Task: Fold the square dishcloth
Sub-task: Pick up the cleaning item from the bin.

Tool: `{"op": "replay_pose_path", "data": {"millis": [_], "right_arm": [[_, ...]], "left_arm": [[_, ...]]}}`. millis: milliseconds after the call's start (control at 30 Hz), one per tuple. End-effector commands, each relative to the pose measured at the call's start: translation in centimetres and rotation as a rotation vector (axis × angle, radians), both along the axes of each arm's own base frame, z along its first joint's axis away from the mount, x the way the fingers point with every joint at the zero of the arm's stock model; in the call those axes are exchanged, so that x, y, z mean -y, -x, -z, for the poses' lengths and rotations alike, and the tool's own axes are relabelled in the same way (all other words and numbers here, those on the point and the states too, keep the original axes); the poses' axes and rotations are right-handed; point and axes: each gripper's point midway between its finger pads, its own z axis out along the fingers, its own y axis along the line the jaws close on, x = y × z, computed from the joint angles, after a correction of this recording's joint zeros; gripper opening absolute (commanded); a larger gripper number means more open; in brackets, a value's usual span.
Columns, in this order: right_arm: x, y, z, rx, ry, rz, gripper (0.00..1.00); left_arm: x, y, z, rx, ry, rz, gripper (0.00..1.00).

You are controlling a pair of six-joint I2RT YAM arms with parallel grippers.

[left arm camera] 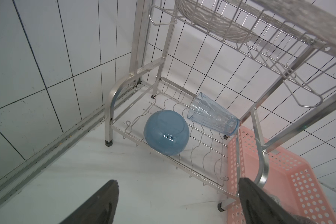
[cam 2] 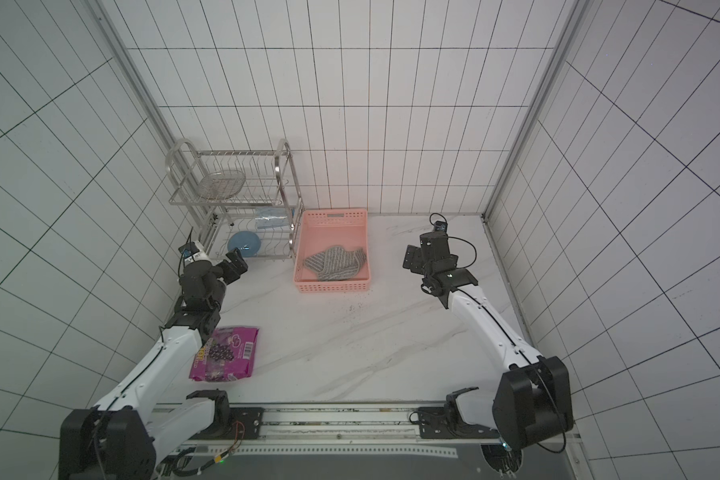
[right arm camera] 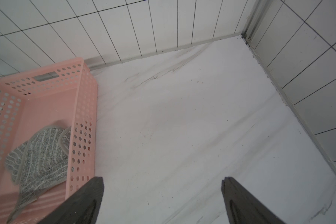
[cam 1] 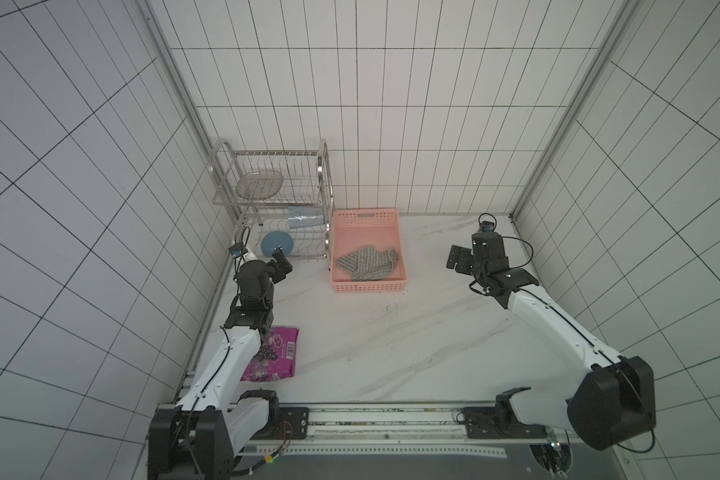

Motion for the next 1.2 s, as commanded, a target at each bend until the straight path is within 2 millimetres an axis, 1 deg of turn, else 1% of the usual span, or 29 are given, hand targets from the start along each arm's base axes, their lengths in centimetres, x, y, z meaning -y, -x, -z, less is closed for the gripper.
{"op": "replay_pose_path", "data": {"millis": [0,133,267,433,500,633,867,967,1167], "right_arm": [[-2.1,0.6,0.6,-0.064,0.043,-0.023,0.99],[-5.7,0.2,0.8,-0.113,0.078,-0.097,1.00],[-8.1,-0.2,1.2,-0.155,0.096,-0.144,0.97],[-10.4,-1.0,2.2,-0.241,0.112,-0.177,0.90],[-11.2,-1.1,2.8,-0.273,0.126,-0.190,0.87],[-12.7,-1.9,2.8,-0.286,0.134,-0.208,0.84],[-14.0,-2.7,3.5,-0.348,0.167,-0.221,0.72],[-15.1,-3.1,3.8,-0.356,0.160,-0.240,0.67],[-17.7,-3.9,4.4,-0.367,0.157,-0.281,0.62]], "left_arm": [[1.7,0.6,0.0,-0.038,0.035,0.050,0.98],[3.0,1.2,-1.1,-0.016,0.066,0.087,0.98],[3.6,1.6,-1.9,0.007,0.104,0.110,0.98],[3.6,2.0,-2.1,0.018,0.117,0.105,0.98],[3.7,2.1,-2.0,0.018,0.115,0.108,0.98],[3.7,2.4,-2.0,0.021,0.114,0.110,0.98],[3.9,2.3,-1.8,0.023,0.125,0.120,0.98],[4.1,2.2,-1.5,0.015,0.129,0.130,0.98],[4.2,2.0,-1.2,0.010,0.135,0.130,0.98]]}}
